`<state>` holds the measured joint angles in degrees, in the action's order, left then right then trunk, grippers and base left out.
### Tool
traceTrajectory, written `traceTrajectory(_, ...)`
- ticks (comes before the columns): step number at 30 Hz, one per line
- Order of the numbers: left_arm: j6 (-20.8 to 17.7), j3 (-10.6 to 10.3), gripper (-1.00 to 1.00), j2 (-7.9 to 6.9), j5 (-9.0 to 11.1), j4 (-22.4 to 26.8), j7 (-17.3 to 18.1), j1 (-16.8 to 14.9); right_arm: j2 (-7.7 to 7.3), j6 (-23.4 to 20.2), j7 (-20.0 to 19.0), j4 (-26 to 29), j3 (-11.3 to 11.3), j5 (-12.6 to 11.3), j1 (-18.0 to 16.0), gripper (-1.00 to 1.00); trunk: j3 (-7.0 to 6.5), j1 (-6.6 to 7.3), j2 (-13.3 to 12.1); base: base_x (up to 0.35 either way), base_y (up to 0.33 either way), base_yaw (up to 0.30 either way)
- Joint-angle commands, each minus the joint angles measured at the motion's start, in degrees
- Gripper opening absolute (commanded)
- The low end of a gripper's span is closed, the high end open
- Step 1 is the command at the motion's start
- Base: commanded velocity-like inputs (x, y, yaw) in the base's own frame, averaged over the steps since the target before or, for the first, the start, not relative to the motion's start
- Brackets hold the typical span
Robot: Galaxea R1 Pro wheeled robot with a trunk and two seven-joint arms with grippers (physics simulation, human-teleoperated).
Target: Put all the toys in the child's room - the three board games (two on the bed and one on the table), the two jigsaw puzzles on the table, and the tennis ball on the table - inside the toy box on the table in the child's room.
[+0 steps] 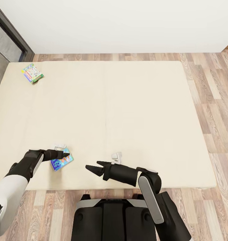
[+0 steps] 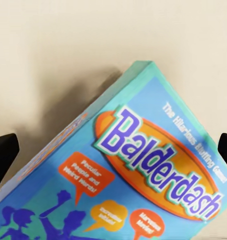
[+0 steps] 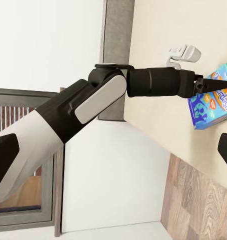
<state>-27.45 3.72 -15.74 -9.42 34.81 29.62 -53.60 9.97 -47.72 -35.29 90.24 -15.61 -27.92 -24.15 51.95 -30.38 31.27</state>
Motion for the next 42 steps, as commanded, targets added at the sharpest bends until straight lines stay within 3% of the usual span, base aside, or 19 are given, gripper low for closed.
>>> traceTrajectory(1,-0.24,0.33,1.00,0.05,-0.60,0.08,0.53,-0.01,0.03,-0.36,-0.04,0.03,0.05,-0.12,-0.02,1.00,0.05,-0.01,0.07,-0.098,0.000,0.000)
traceTrajectory(42,-0.24,0.33,1.00,0.01,-0.60,0.08,0.53,-0.01,0.03,0.78,0.03,0.03,0.05,-0.09,-0.02,1.00,0.77,-0.01,0.07,-0.011,0.000,0.000)
